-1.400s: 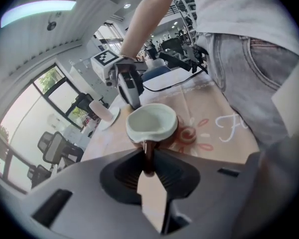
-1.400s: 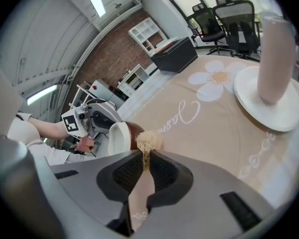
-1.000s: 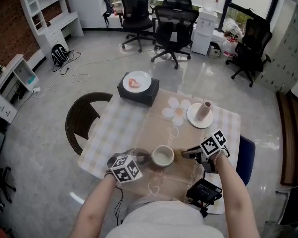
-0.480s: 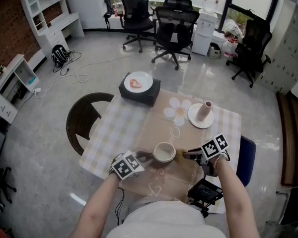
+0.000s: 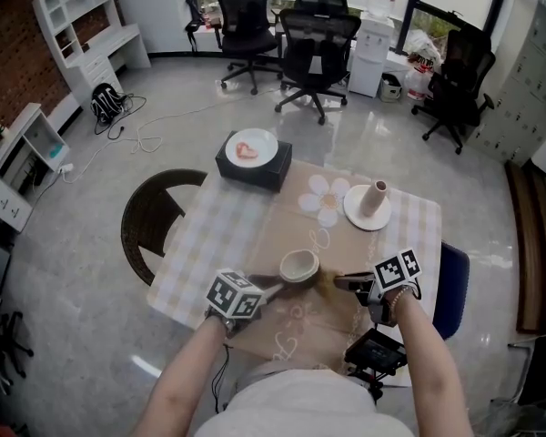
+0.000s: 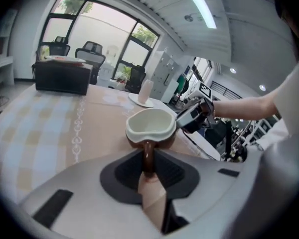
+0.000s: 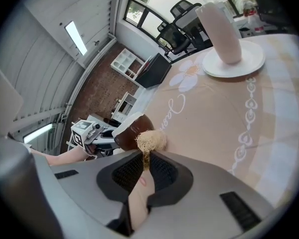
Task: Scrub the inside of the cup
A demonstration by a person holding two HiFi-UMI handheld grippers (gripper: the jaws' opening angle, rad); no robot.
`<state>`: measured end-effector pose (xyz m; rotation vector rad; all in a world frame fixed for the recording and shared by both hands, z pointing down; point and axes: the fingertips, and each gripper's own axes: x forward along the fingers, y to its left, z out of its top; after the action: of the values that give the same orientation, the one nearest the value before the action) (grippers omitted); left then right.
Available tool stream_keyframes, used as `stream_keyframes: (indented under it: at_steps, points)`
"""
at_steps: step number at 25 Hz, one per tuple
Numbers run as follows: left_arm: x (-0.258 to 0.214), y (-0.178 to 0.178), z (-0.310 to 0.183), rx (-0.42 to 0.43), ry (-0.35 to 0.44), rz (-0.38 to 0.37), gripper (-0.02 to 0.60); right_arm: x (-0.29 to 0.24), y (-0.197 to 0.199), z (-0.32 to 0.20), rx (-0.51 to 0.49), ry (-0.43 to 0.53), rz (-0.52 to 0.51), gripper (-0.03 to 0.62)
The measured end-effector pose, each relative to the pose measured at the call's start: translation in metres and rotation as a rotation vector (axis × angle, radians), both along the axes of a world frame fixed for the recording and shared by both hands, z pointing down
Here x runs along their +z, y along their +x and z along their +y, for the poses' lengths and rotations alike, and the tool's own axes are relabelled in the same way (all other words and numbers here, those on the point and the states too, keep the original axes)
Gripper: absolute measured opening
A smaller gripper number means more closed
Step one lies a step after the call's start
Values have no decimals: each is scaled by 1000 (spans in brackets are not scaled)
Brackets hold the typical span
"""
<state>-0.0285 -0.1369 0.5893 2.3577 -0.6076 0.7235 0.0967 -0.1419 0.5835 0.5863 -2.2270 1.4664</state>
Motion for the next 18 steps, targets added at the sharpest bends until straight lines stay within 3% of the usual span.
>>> stream_keyframes:
  at_steps: [3,10,18]
  points:
    - [-3,2,-1,-60,-71,35,66,-2,-1,4,15,-4,-17,43]
    - [-9,5,-4,-138,-155,80,66,-4,-8,14,10,1,-52,43]
    - [-11,7,-5,-170,-189,74,66,-5,-16,23,-21,28,-50,43]
